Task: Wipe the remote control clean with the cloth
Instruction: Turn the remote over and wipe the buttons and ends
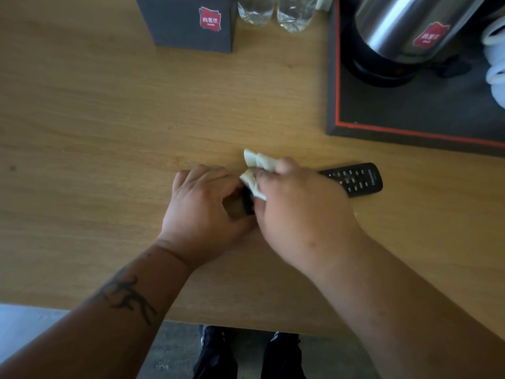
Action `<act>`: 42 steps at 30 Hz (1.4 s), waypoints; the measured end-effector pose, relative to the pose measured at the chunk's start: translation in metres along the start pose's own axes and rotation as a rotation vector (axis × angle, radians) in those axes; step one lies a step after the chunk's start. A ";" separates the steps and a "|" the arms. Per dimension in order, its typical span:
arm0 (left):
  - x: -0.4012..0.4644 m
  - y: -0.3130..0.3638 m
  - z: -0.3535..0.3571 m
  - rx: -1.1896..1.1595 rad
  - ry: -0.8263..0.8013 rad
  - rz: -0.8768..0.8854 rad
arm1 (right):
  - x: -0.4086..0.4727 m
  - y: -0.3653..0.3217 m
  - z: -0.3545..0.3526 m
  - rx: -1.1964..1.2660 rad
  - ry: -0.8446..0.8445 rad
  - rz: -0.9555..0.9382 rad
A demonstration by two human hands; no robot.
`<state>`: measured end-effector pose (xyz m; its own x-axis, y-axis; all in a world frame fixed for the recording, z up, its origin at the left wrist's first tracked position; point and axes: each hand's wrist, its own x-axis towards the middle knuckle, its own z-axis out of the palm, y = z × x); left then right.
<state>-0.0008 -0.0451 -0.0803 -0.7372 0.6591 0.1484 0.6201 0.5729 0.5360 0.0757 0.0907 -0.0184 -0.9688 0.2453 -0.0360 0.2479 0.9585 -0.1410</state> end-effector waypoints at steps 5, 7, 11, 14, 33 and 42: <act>-0.001 0.000 0.000 -0.003 -0.006 0.027 | -0.034 0.003 -0.005 0.072 -0.118 -0.035; 0.000 -0.001 0.001 -0.013 0.006 0.031 | -0.044 0.008 -0.012 0.080 -0.174 -0.058; 0.000 -0.004 0.001 0.015 -0.038 0.018 | -0.027 0.028 -0.026 0.053 -0.075 0.025; 0.000 -0.004 0.001 0.016 -0.045 0.003 | -0.006 0.030 -0.016 0.030 0.018 0.066; 0.000 -0.003 0.000 0.017 -0.049 0.021 | -0.021 0.031 -0.004 0.056 0.049 0.108; 0.000 -0.004 0.000 0.005 -0.048 0.026 | -0.057 0.046 -0.011 0.027 -0.083 0.114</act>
<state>-0.0028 -0.0473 -0.0823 -0.7074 0.6962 0.1222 0.6401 0.5576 0.5286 0.1423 0.1224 -0.0122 -0.9313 0.3385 -0.1345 0.3573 0.9206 -0.1574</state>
